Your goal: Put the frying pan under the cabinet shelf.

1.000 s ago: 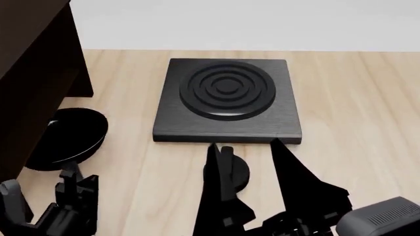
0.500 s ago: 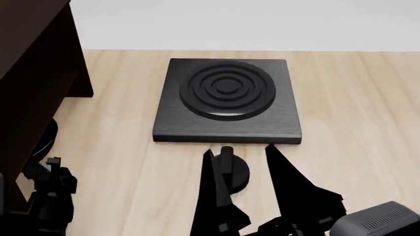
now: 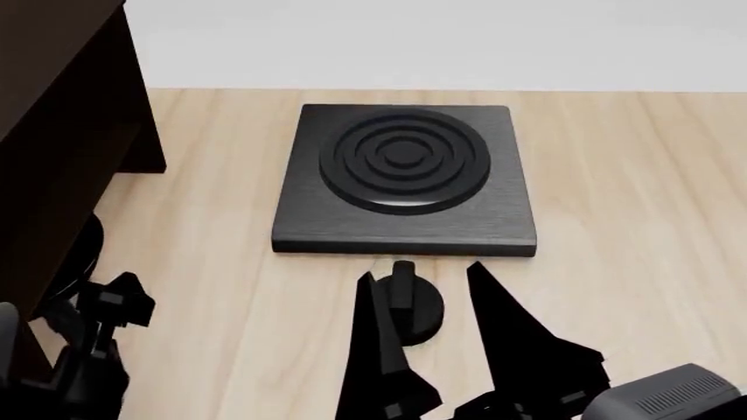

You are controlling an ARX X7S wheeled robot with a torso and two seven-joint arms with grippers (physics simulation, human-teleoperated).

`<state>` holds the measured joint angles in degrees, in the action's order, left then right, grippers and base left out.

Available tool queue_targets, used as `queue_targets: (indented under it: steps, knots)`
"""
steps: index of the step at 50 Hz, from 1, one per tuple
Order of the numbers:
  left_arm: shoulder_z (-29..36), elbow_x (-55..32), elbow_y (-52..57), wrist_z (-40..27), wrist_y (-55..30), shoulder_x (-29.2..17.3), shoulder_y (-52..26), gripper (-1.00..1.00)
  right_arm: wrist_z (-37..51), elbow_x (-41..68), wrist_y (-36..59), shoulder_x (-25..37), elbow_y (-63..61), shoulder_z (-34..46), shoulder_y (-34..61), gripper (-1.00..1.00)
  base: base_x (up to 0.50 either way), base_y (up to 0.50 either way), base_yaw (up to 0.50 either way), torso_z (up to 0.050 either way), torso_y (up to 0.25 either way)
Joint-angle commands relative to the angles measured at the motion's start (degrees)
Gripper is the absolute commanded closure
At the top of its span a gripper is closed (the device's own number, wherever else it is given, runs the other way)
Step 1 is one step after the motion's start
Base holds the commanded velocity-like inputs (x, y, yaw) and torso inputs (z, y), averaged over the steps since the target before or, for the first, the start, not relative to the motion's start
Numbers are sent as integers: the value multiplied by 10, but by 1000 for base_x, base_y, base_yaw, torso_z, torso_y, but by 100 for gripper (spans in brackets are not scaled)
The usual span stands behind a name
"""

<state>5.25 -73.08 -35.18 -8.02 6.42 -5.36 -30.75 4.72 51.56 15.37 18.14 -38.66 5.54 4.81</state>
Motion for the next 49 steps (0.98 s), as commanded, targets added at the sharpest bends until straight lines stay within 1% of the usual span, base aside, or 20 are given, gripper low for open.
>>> queue_targets:
  steps: [1,4,7,8,9,14,18,23,26,29,36,40,45,47,49]
  knots:
    - [-34,60,-8,-94,-49,-37,85,-100,1,1,-5,2,-1,-1,0,-100,0,5,8,0,0]
    - [-22,52,36,-106,-76,-40,104,-100,-2,2,-8,2,1,-2,2,-100,-3,2,5,0,0]
    - [-10,37,142,-152,-109,-47,149,-100,-7,-1,-14,-1,6,-1,1,-100,-3,0,4,-3,0]
    - [-10,37,144,-154,-109,-47,150,-100,-7,-1,-14,0,6,-1,1,-100,-10,0,0,0,0]
    - [-4,30,198,-177,-123,-54,172,-100,-10,-3,-18,-2,9,0,1,-100,0,0,6,0,0]
    - [6,8,306,-218,-153,-69,227,-100,-23,-15,-33,-11,18,6,-6,-100,-2,0,1,-2,0]
    - [11,-1,354,-239,-164,-76,258,-100,-30,-27,-45,-17,16,12,-19,-100,-2,0,0,0,0]
    - [21,-13,388,-249,-179,-81,270,-100,-35,-37,-58,-21,11,15,-35,-100,-2,0,1,0,0]
    - [30,9,408,-247,-176,-88,271,-100,-37,-40,-63,-22,9,16,-41,-100,-3,0,0,-3,0]
    - [32,-7,429,-252,-186,-91,269,-100,-39,-42,-67,-22,8,17,-44,-100,0,0,0,0,0]
    - [45,3,444,-247,-195,-99,251,-100,-43,-47,-77,-27,12,21,-52,-100,0,0,0,0,0]
    - [59,31,454,-234,-194,-108,246,-100,-46,-50,-84,-29,15,23,-57,-100,0,0,0,0,0]
    - [94,129,455,-208,-175,-122,229,-100,-49,-57,-89,-32,24,26,-61,-100,0,0,0,0,0]
    - [115,187,456,-195,-162,-130,220,-100,-47,-55,-90,-31,25,24,-62,-100,0,0,0,0,0]
    - [125,220,456,-193,-152,-132,215,-100,-44,-54,-90,-30,26,22,-62,-100,0,0,0,0,0]
